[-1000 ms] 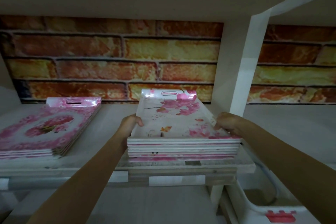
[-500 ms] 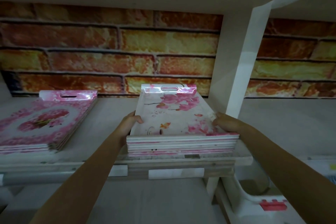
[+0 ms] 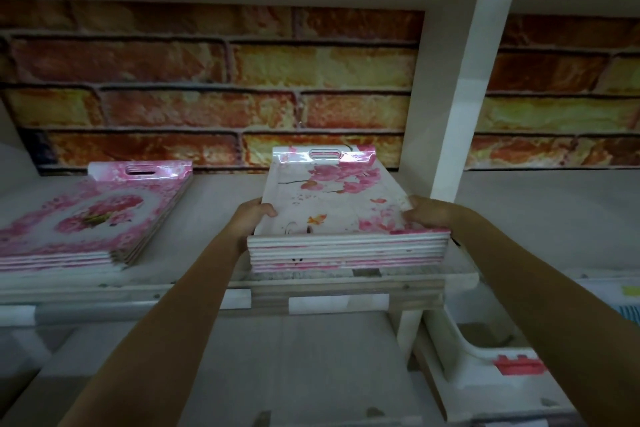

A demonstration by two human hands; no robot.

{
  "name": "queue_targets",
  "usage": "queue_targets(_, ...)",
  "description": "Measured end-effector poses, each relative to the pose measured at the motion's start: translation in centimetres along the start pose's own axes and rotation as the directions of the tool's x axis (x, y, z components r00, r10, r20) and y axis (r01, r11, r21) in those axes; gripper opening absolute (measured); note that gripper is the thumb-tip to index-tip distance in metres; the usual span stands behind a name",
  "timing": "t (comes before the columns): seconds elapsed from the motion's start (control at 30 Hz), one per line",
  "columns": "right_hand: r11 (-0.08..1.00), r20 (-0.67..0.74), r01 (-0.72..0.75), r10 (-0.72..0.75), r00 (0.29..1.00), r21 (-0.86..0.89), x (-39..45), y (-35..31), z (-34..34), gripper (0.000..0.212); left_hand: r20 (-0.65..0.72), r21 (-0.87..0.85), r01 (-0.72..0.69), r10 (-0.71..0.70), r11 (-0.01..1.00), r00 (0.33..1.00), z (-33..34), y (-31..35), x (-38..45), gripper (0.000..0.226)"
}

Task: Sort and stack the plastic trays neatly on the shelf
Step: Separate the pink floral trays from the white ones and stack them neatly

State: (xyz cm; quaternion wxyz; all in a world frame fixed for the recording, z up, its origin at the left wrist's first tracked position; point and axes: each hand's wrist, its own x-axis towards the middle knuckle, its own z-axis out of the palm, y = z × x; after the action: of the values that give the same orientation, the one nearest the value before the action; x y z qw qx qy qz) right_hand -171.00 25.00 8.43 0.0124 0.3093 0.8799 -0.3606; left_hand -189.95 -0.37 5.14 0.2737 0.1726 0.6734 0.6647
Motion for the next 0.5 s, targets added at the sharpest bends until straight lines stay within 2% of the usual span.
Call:
queue_targets(0.07, 0.967, 0.02, -0.004, 0.01, 1.0, -0.255, -0.7, -1.4, -0.3, 0.036, -0.05, 0.08, -0.005, 0.009, 0.997, 0.999, 0.1, 0.4, -0.1, 0.039)
queue_targets(0.13, 0.863, 0.013, 0.002, 0.006, 1.0, -0.506, -1.4, -3.7, -0.2, 0.036, -0.078, 0.206, -0.001, 0.017, 0.978, 0.997, 0.0, 0.8, -0.3, 0.037)
queue_targets(0.2, 0.793, -0.004, 0.056, -0.074, 0.997, -0.606, -1.5, -6.8, 0.6, 0.037, -0.117, 0.306, -0.011, 0.05, 0.952, 0.992, -0.5, 1.2, -1.1, 0.039)
queue_targets(0.3, 0.787, 0.014, 0.225, -0.266, 0.964, -0.574, -1.1, -12.3, 3.9, 0.04, -0.224, 0.416, -0.087, 0.194, 0.905, 0.955, -1.9, 1.3, -2.9, 0.032)
queue_targets(0.4, 0.767, 0.095, 0.402, -0.413, 0.906, -0.501, -0.8, -17.3, 8.4, 0.042, -0.265, 0.576, -0.154, 0.362, 0.803, 0.894, -4.2, 0.9, -5.4, 0.027)
queue_targets(0.5, 0.75, 0.192, 0.552, -0.52, 0.832, -0.365, -1.4, -21.7, 13.0, 0.03, -0.337, 0.7, -0.09, 0.44, 0.708, 0.833, -7.3, 0.3, -8.2, 0.03)
